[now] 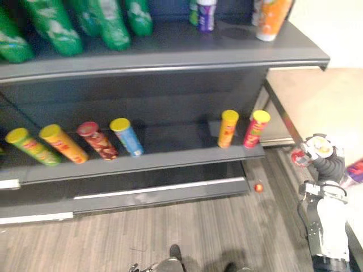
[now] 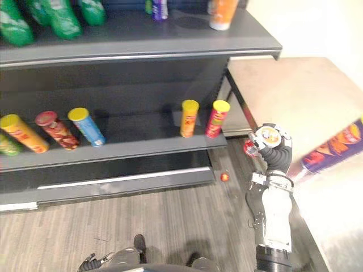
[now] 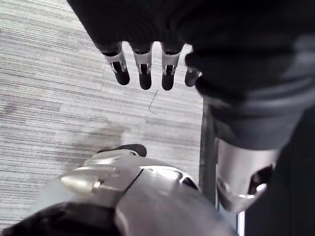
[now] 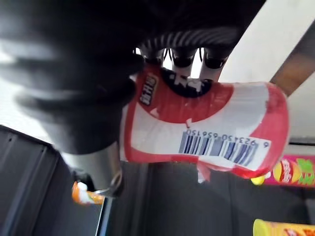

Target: Put the gum and the chips on the shelf.

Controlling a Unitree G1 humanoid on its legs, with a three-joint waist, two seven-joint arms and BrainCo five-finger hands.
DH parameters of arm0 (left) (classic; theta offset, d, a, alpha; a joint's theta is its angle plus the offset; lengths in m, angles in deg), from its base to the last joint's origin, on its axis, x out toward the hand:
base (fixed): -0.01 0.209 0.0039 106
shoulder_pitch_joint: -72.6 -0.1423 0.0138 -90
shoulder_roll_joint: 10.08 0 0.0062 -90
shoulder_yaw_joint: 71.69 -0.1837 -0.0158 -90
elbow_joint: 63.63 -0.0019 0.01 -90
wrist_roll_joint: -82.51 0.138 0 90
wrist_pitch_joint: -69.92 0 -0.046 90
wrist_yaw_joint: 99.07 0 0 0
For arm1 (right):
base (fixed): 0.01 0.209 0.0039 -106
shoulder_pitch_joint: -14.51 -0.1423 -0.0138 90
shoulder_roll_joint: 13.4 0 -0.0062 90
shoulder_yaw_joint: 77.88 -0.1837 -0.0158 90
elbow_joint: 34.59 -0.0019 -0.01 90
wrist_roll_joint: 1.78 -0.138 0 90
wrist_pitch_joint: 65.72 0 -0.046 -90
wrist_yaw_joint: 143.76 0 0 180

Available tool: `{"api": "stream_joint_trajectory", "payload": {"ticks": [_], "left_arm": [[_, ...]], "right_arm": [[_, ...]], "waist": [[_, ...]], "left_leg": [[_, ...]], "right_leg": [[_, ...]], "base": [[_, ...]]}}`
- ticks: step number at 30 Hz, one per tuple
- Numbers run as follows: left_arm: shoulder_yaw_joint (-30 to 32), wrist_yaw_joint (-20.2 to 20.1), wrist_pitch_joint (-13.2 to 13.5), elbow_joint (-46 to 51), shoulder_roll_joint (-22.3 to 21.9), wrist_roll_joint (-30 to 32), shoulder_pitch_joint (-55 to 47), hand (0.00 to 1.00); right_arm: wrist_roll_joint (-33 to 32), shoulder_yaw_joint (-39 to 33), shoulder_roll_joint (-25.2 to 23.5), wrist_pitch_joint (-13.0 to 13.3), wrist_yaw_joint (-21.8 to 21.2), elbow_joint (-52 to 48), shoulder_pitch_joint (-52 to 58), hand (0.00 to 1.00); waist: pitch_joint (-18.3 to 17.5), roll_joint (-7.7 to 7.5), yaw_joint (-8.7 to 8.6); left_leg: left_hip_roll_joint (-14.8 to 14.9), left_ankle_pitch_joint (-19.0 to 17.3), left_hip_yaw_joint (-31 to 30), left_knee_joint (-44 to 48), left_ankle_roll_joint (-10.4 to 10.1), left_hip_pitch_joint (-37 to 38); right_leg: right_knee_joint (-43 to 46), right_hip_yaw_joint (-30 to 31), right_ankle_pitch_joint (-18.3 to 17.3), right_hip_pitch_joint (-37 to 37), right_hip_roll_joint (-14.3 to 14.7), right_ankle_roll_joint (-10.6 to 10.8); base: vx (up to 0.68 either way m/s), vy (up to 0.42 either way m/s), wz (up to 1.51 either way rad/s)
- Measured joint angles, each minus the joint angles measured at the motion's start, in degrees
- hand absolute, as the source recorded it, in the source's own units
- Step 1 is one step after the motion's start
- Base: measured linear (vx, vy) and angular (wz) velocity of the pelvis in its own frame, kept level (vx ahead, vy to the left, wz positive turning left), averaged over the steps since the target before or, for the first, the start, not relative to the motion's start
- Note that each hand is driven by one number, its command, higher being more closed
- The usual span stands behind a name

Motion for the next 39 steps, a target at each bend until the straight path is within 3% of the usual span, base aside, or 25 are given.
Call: {"api": "stream_joint_trajectory", "payload": {"ticks": [4, 5, 7, 9, 14, 17, 21, 25, 27, 29, 34, 39], "left_arm": [[0.0, 0.0, -0.1, -0.1, -0.3, 0.0, -0.4, 0.0], [0.0, 0.0, -0.1, -0.1, -0.4, 0.0, -0.6, 0.0], [0.0, -0.1, 0.0, 0.0, 0.0, 0.1, -0.5, 0.0], [-1.1, -0.1, 0.0, 0.0, 0.7, 0.1, -0.4, 0.0], [-2.7, -0.1, 0.0, -0.2, 1.2, 0.0, -0.5, 0.0], [-3.8, -0.4, 0.1, -0.3, 1.6, 0.0, -0.8, 0.0], [-3.8, -0.7, 0.0, -0.3, 2.5, 0.0, -1.4, 0.0], [-3.7, -0.7, 0.0, -0.1, 3.5, 0.0, -1.2, 0.0], [-3.3, -0.7, 0.0, 0.0, 3.5, 0.0, -0.7, 0.0], [-2.4, -0.7, 0.0, -0.1, 2.9, -0.2, -0.4, 0.0], [-1.5, -1.1, -0.1, -0.1, 2.3, -1.9, -1.1, 0.0], [-1.6, -1.4, -0.1, 0.5, 2.3, -2.0, -0.8, 0.0]], "right_arm": [[0.1, -0.3, -0.1, 0.0, -0.2, 0.0, 0.9, 1.0], [0.1, -0.7, -0.2, -0.1, -0.2, 0.0, 1.6, 1.0], [0.1, -1.1, -1.0, -0.1, -0.2, -0.1, 1.6, 1.0], [0.1, -1.6, -2.5, -0.2, -0.1, 0.1, 1.5, 1.0], [0.2, -1.9, -2.5, -0.2, 0.0, 0.2, 0.2, 1.0], [1.8, -1.4, -2.5, -0.2, 0.1, 2.1, -0.6, 1.0], [2.6, 1.6, -2.5, -0.7, 0.1, 3.0, -0.9, 1.0], [4.1, 1.9, -2.5, -0.7, 0.2, 2.9, -1.1, 1.0], [4.6, 2.0, -2.5, -0.6, 0.3, 2.9, -1.1, 1.0], [4.7, 1.9, -2.5, -0.6, 0.3, 2.9, -1.4, 1.0], [4.2, 3.6, -2.4, -0.5, -0.5, 2.2, -1.8, 1.0], [2.2, 5.8, -2.3, -0.5, -2.6, 2.2, -1.9, 1.0]], "waist": [[0.0, -0.05, -0.49], [-0.1, 0.0, -0.6], [-0.1, -0.29, -1.04], [-0.2, -1.21, -1.42], [-0.1, -1.67, -0.93], [0.1, -1.95, 0.01], [1.0, -3.26, -0.37], [0.9, -4.76, -0.63], [0.9, -5.52, -0.39], [1.4, -4.74, -0.12], [1.3, -4.11, 0.07], [1.5, -3.82, 0.03]], "left_leg": [[-3.0, 0.7, 1.6, -5.9, -0.2, 1.3], [-4.3, 5.0, 1.6, -10.7, 0.0, 3.0], [-5.6, 7.3, 0.0, -13.3, 0.4, 3.4], [-6.3, 7.6, -1.7, -13.2, 0.7, 2.7], [-6.4, 7.7, -4.4, -13.2, 0.8, 3.9], [-6.2, 6.1, -2.9, -13.3, -0.7, 4.8], [-6.6, 5.9, -1.8, -13.6, -0.7, 5.7], [-6.7, 6.8, -3.4, -13.6, -1.8, 3.9], [-7.2, 7.6, -4.9, -13.6, -2.4, 2.4], [-6.9, 8.5, -6.1, -13.6, -2.3, 2.4], [-4.4, 9.9, -7.1, -13.6, -2.3, 2.3], [-4.2, 9.8, -7.0, -13.6, -2.3, 2.3]], "right_leg": [[-1.9, -3.1, 0.7, 1.4, -1.9, 1.5], [-2.7, -4.5, 1.8, 1.9, -2.3, 2.4], [-3.4, -6.1, 2.1, 2.2, -2.7, 2.4], [-3.9, -7.5, 2.2, 2.7, -3.0, 2.5], [-2.3, -8.1, 3.4, 4.3, -3.4, 2.0], [6.4, -5.7, 2.1, 0.7, -6.0, 0.1], [13.3, -1.5, 2.0, -2.8, -7.9, -0.2], [7.4, 7.5, 1.1, -2.7, -4.8, -1.4], [0.3, 8.0, 0.0, 0.0, -3.3, 0.4], [-1.9, 7.0, 0.0, 1.5, -2.6, 2.8], [-3.6, 6.2, -0.2, 2.6, 0.2, 2.6], [-3.9, 6.4, -0.1, 2.7, 0.5, 2.5]], "base": [[0.04, 0.111, 0.47], [0.14, 0.129, 0.46], [0.12, 0.088, 0.56], [0.12, 0.033, 0.56], [0.03, 0.018, 0.27], [-0.03, 0.051, -0.31], [-0.07, 0.047, -0.22], [-0.03, -0.018, 0.12], [-0.01, -0.1, 0.29], [-0.03, -0.108, 0.25], [-0.01, -0.106, 0.07], [0.07, -0.049, -0.02]]}}
